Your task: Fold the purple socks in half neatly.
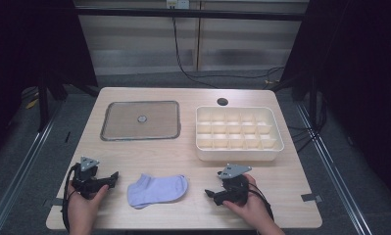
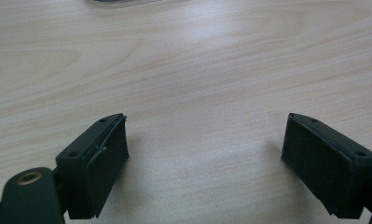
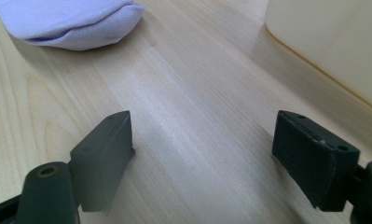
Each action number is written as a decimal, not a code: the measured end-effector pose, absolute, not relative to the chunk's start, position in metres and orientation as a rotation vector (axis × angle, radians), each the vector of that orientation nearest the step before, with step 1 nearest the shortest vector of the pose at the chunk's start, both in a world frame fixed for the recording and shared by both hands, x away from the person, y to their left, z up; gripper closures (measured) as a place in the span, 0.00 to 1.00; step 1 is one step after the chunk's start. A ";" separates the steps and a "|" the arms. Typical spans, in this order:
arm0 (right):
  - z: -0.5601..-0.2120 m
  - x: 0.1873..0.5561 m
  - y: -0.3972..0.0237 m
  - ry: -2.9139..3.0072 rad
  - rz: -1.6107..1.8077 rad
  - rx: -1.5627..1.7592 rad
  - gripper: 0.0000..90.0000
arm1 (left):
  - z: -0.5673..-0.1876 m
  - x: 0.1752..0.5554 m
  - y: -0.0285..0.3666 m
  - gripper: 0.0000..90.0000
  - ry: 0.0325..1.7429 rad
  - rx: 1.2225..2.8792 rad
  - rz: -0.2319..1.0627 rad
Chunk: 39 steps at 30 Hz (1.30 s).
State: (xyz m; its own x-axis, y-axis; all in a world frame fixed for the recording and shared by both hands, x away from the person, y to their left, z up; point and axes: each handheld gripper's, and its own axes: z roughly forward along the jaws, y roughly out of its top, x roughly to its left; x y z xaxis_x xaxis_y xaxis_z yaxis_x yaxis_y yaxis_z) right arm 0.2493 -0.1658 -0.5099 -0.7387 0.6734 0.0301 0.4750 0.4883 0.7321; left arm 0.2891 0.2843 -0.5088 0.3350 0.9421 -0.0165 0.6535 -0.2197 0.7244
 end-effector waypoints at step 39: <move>-0.509 0.247 -0.166 2.493 1.126 0.932 0.34 | -0.472 0.273 0.255 0.25 1.330 2.061 0.381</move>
